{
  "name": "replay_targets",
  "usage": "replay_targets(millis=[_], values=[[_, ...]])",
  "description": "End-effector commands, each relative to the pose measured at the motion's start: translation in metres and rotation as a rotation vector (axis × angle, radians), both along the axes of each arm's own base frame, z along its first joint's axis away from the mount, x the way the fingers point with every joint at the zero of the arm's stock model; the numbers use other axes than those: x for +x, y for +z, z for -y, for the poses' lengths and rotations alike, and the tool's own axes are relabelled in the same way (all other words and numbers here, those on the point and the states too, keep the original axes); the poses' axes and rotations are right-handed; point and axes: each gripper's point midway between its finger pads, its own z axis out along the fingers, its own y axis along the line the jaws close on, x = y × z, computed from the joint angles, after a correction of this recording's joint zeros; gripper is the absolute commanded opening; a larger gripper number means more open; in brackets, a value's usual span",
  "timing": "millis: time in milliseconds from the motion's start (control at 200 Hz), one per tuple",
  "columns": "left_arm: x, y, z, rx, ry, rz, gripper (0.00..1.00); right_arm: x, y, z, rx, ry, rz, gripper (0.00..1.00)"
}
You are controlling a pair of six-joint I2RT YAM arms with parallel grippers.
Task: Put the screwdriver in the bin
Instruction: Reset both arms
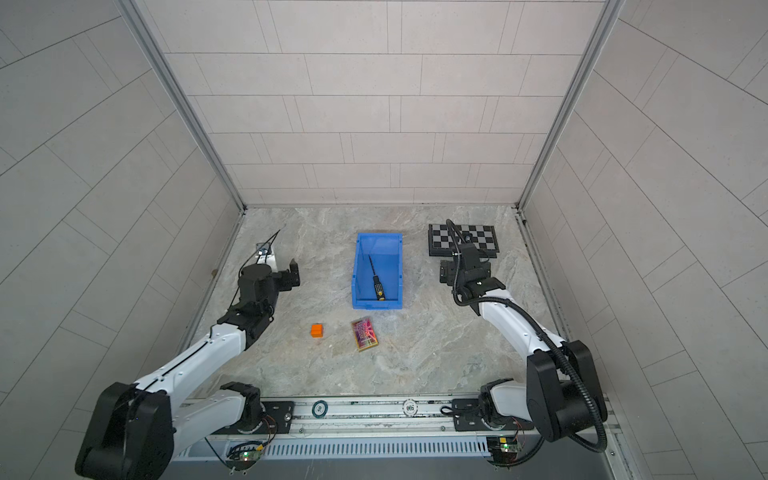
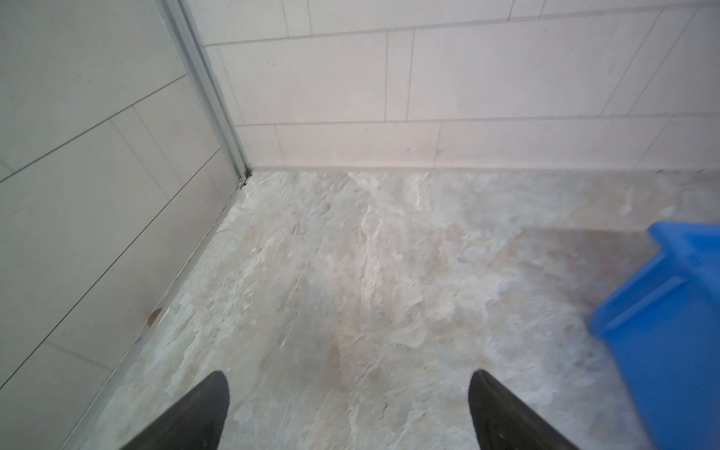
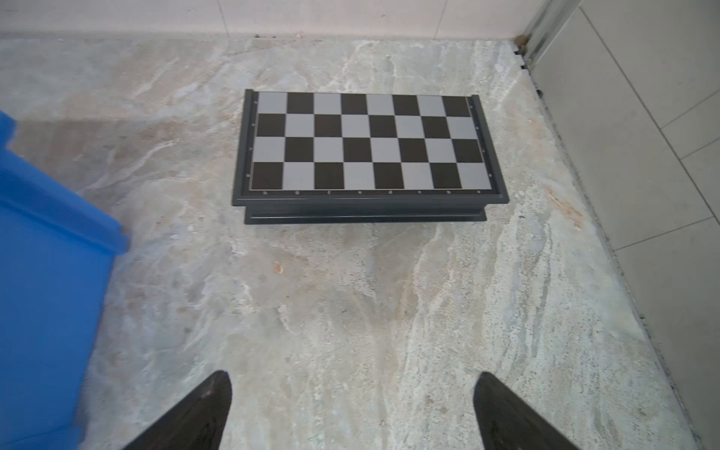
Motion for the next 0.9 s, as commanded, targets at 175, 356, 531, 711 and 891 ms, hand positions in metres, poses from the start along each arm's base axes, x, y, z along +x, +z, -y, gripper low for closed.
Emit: replay_targets(millis=[175,356,531,711,891], values=[[0.005,0.009,-0.019,0.045,0.071,0.176,1.0,0.012,0.017,0.03,-0.155,-0.087,0.289,0.99],[0.01,-0.014,-0.016,0.057,0.042,0.177,1.0,0.007,0.01,0.042,-0.12,-0.091,0.331,1.0],[0.025,-0.032,-0.023,0.03,0.044,0.18,1.0,0.009,-0.003,0.047,-0.194,-0.081,0.264,1.0],[0.034,-0.04,-0.024,-0.002,0.023,0.104,1.0,0.012,-0.024,0.052,-0.212,-0.101,0.31,0.99],[0.034,-0.04,-0.024,-0.002,0.02,0.102,1.0,0.017,-0.044,0.052,-0.206,-0.096,0.327,0.99]])
